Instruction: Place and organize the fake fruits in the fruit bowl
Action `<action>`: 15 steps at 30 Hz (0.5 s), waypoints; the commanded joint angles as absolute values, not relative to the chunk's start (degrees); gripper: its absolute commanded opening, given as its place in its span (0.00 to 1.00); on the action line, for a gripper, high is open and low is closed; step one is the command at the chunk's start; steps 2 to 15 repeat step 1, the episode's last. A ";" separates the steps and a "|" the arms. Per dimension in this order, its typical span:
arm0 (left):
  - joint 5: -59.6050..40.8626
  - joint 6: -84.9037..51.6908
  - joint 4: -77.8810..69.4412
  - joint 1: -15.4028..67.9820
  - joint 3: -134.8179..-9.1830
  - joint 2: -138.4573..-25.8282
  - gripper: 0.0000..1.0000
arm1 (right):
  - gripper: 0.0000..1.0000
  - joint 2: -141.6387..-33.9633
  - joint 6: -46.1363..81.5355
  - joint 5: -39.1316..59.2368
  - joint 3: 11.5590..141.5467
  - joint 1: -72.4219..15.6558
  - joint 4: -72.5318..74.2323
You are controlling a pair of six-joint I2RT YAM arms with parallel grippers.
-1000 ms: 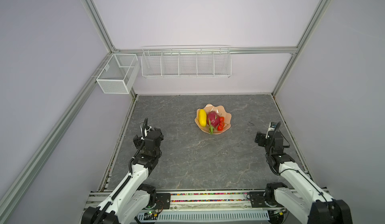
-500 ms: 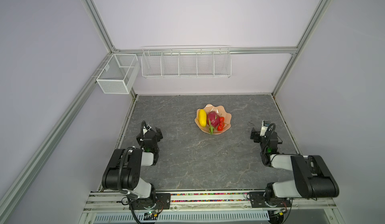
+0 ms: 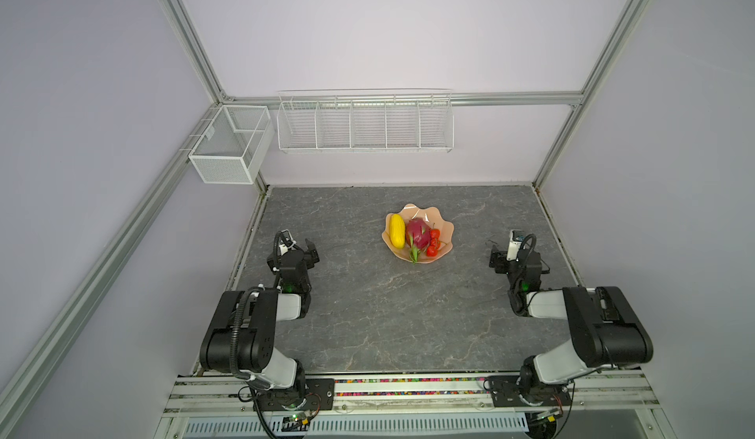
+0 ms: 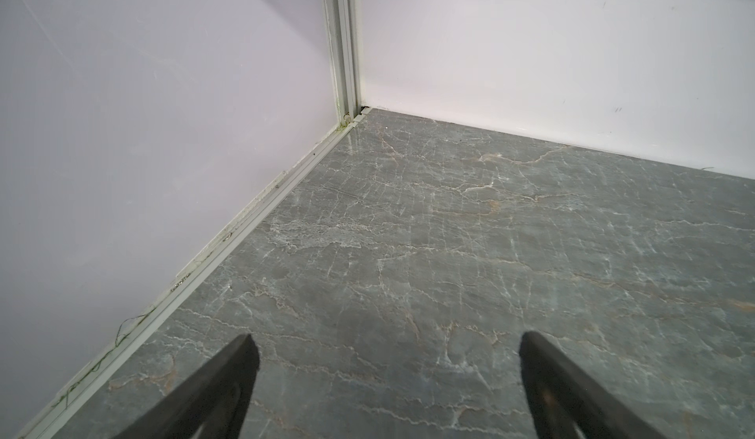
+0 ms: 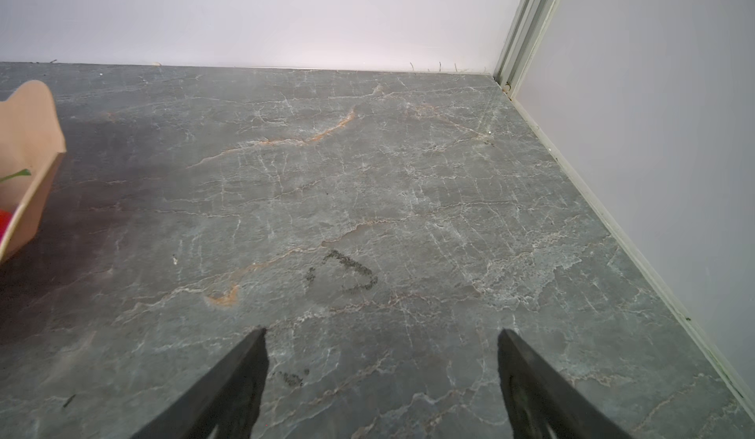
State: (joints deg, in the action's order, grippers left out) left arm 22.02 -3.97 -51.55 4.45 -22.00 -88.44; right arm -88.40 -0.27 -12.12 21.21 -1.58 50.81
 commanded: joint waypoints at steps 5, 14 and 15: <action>21.45 -3.34 -53.01 4.17 -21.68 -88.71 0.99 | 0.89 -87.99 -1.08 -11.56 21.69 -1.38 50.66; 21.45 -3.34 -53.01 4.17 -21.68 -88.71 0.99 | 0.89 -87.99 -1.08 -11.56 21.69 -1.38 50.66; 21.45 -3.34 -53.01 4.17 -21.68 -88.71 0.99 | 0.89 -87.99 -1.08 -11.56 21.69 -1.38 50.66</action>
